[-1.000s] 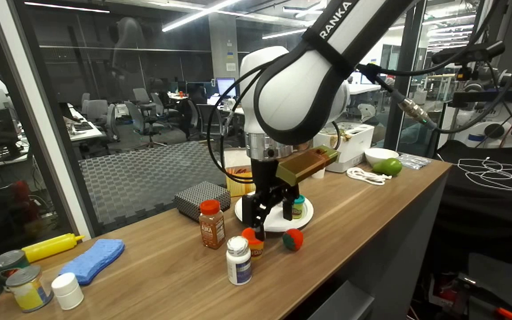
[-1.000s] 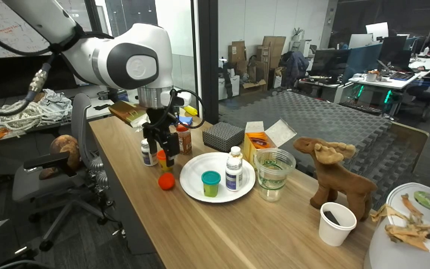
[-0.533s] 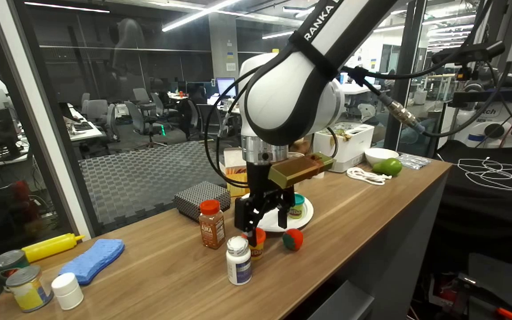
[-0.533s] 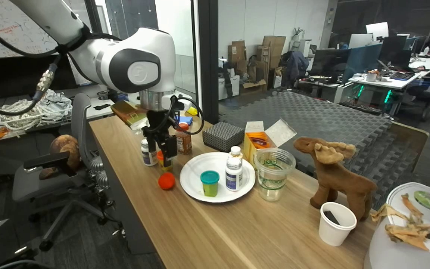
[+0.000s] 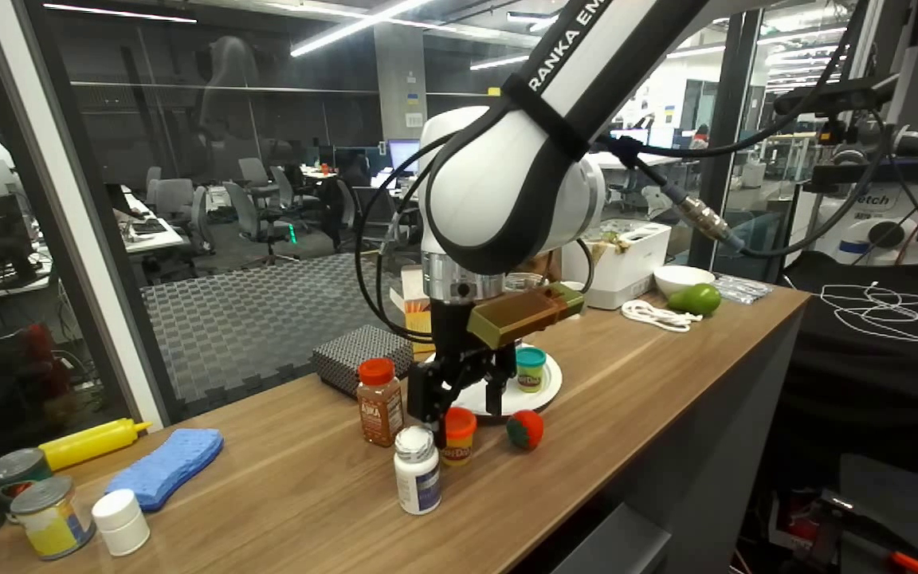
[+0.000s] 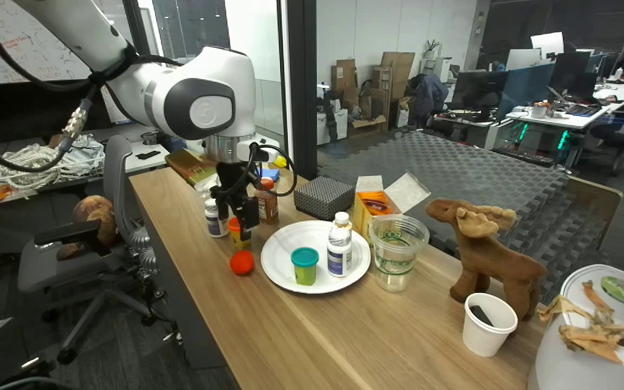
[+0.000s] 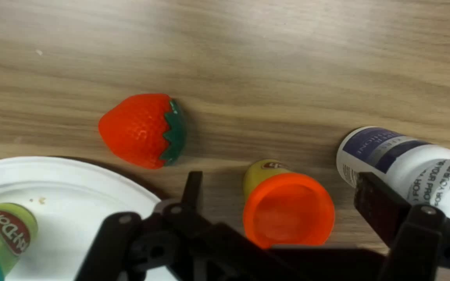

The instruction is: Place the containers and orange toy on the white plate

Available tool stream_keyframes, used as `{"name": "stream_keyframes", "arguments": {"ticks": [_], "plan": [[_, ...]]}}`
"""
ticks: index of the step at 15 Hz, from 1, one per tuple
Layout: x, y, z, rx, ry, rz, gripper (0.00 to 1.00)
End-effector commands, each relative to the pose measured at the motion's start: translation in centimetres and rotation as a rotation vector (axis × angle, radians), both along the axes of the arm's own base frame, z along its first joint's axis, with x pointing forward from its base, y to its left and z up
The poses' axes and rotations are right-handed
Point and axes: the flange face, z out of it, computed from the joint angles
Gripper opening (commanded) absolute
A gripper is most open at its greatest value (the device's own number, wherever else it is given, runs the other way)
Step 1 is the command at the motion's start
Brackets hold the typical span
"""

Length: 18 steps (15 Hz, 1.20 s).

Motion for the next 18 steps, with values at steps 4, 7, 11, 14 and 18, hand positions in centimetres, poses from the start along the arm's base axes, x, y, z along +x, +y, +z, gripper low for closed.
{"name": "stream_keyframes", "arguments": {"ticks": [4,7,11,14,18], "plan": [[1.5,1.3,-0.6,0.005,-0.056,0.0,0.93],[1.4,1.5,-0.6,0.002,-0.077,0.005,0.58],[1.2,1.6,0.7,0.016,-0.11,0.002,0.29],[1.1,1.6,1.5,0.014,-0.13,-0.001,0.3],[1.7,1.0,3.8,0.0,-0.158,-0.026,0.3]]}}
